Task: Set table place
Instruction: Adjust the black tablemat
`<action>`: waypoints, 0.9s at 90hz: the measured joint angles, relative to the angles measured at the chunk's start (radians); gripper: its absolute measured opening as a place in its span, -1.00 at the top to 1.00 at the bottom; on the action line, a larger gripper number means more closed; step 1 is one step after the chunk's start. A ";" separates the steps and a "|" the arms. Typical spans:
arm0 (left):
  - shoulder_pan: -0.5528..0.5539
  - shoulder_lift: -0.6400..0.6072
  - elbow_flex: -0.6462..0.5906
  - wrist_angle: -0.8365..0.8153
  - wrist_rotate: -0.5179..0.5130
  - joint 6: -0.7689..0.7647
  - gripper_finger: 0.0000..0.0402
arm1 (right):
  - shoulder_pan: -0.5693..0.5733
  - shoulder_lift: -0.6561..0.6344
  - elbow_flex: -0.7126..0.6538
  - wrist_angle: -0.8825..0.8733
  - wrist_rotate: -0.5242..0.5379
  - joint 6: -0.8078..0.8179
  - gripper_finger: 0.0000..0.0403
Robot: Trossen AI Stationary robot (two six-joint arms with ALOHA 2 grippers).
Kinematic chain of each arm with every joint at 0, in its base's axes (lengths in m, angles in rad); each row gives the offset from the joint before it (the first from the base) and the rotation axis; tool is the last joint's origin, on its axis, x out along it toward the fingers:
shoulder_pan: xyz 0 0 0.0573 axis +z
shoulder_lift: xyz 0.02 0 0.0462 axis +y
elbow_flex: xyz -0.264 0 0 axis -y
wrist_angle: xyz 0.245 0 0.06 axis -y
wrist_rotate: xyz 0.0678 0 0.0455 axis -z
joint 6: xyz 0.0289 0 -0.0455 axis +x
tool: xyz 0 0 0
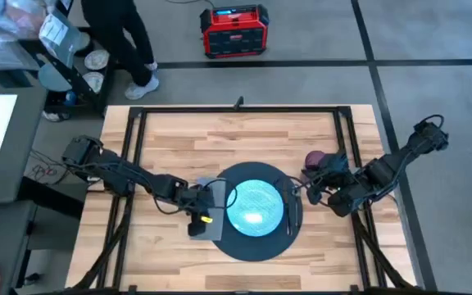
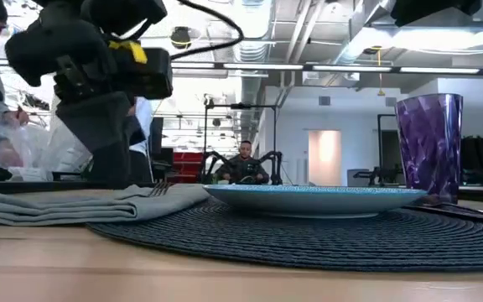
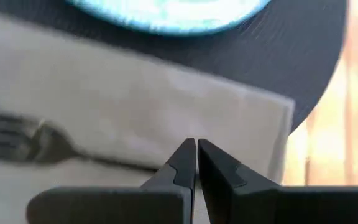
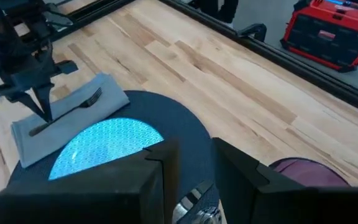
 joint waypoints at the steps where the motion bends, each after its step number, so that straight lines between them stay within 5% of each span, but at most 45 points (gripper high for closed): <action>1: 0.000 0.000 0.000 0.011 0.000 0.002 1.00 | 0.000 0.001 0.000 0.001 -0.003 0.000 0.60; 53: -0.156 0.012 0.000 0.398 -0.010 0.024 1.00 | 0.083 0.082 -0.001 0.005 -0.033 0.062 0.60; 81: -0.148 0.332 0.091 0.577 0.112 0.022 1.00 | 0.084 0.079 -0.001 0.001 -0.006 0.059 0.59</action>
